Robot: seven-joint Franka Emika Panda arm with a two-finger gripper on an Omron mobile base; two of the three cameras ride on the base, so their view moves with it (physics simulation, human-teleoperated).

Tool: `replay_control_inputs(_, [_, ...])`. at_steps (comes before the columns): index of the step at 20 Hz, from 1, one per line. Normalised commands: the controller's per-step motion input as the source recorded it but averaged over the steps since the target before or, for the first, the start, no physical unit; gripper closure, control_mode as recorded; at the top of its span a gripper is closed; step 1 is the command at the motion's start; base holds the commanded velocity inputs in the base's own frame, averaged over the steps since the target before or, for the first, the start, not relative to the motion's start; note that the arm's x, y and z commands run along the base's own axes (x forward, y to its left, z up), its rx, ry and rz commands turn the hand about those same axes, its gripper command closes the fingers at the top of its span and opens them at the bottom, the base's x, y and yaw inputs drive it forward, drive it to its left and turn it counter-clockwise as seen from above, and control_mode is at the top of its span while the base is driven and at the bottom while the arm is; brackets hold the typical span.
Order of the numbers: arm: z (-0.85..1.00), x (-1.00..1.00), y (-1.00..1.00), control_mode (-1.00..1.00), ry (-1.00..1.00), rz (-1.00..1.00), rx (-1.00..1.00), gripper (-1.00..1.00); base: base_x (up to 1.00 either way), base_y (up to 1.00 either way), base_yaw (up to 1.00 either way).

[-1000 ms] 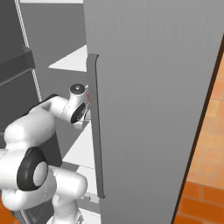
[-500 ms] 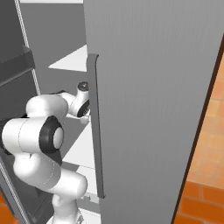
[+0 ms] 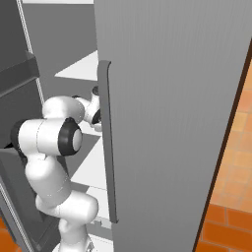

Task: Take the meat container that has the steak and place it on the second highest rack of the freezer. Then take the vegetable container that has the corn and bell pepper and place it on the highest rack of the freezer.

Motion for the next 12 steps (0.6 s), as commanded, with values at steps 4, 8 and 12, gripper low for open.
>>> replay_control_inputs(4, [-0.02, -0.58, 0.0, -1.0, -0.28, 0.0, 0.0, -1.0, 0.0, 0.0, 0.0])
replay_control_inputs(8, [0.04, -0.81, 0.0, -1.0, -0.37, 0.0, 0.0, -1.0, 0.0, 0.0, 0.0])
replay_control_inputs(12, [0.73, -0.69, -0.1, -1.0, -0.33, 0.0, 0.0, -1.0, 0.0, 0.0, 0.0])
